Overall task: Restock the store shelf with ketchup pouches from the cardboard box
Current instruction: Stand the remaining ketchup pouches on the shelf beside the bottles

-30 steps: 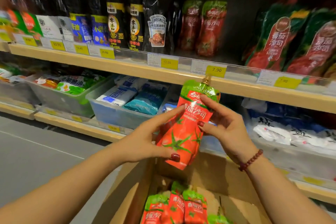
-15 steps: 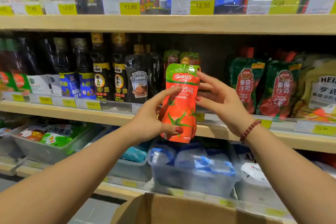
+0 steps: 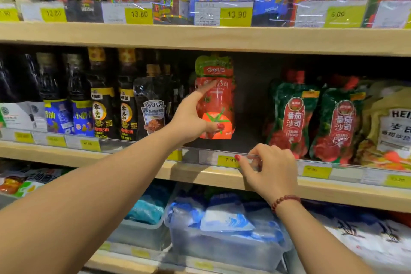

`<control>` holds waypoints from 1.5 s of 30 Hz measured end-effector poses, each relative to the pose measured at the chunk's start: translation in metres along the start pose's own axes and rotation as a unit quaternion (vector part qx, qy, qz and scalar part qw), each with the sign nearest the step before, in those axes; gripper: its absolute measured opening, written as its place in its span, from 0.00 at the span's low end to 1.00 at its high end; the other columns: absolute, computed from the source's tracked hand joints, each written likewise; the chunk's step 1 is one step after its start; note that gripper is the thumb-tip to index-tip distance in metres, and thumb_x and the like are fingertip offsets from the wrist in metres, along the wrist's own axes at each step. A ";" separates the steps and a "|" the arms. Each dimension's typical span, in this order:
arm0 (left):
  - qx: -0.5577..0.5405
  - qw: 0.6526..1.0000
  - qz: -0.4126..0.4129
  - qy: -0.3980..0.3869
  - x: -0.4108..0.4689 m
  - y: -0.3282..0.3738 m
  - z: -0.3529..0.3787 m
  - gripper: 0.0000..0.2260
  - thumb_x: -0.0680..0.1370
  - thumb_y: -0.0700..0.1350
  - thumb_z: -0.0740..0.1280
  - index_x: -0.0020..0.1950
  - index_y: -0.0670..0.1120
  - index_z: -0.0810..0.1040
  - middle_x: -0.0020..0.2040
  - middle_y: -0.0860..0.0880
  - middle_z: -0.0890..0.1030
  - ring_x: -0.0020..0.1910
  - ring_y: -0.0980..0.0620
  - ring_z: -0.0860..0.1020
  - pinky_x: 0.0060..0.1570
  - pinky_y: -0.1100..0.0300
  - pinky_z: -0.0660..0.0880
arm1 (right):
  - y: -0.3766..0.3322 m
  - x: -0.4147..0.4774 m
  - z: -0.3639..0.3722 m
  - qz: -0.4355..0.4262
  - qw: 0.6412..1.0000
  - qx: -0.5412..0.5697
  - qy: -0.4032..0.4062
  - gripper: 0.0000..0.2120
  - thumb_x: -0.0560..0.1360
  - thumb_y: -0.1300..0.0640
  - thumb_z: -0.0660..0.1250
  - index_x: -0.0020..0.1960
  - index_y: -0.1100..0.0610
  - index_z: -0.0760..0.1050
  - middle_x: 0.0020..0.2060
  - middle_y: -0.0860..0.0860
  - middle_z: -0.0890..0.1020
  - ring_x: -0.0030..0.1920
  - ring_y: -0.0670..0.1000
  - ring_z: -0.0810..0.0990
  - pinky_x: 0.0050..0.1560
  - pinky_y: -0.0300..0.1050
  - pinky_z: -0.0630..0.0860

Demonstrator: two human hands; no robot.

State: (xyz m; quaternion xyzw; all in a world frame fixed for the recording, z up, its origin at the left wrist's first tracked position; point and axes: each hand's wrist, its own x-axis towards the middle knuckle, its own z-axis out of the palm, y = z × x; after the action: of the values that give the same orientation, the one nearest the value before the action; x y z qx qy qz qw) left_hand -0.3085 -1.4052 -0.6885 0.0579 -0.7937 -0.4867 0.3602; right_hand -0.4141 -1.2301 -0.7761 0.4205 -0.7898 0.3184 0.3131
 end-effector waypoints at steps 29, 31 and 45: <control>0.337 0.933 -0.072 -0.100 0.036 -0.046 0.021 0.53 0.67 0.42 0.77 0.70 0.73 0.41 0.70 0.44 0.63 0.68 0.42 0.67 0.64 0.47 0.69 | -0.002 -0.003 0.006 -0.009 0.999 -0.005 0.033 0.12 0.69 0.40 0.65 0.36 0.47 0.70 0.28 0.39 0.68 0.31 0.44 0.69 0.38 0.43 0.63; 0.339 0.934 -0.073 -0.091 0.042 -0.047 0.024 0.53 0.66 0.42 0.77 0.71 0.71 0.41 0.70 0.43 0.63 0.67 0.42 0.68 0.65 0.47 0.69 | -0.003 -0.003 0.006 -0.012 0.999 -0.011 0.037 0.12 0.69 0.40 0.65 0.36 0.47 0.70 0.28 0.40 0.68 0.31 0.45 0.69 0.37 0.43 0.64; 0.362 0.930 -0.044 -0.037 0.063 -0.074 0.043 0.54 0.68 0.43 0.75 0.68 0.73 0.33 0.66 0.41 0.71 0.64 0.41 0.72 0.64 0.43 0.70 | 0.002 -0.004 0.011 -0.039 0.997 -0.005 0.068 0.13 0.71 0.40 0.63 0.37 0.49 0.71 0.30 0.38 0.64 0.32 0.43 0.67 0.40 0.40 0.60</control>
State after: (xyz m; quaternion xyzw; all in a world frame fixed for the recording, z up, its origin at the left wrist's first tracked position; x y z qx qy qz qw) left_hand -0.4013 -1.4397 -0.7273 0.2011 -0.9255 -0.1833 0.2635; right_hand -0.4167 -1.2363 -0.7860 0.4268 -0.7510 0.3299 0.3808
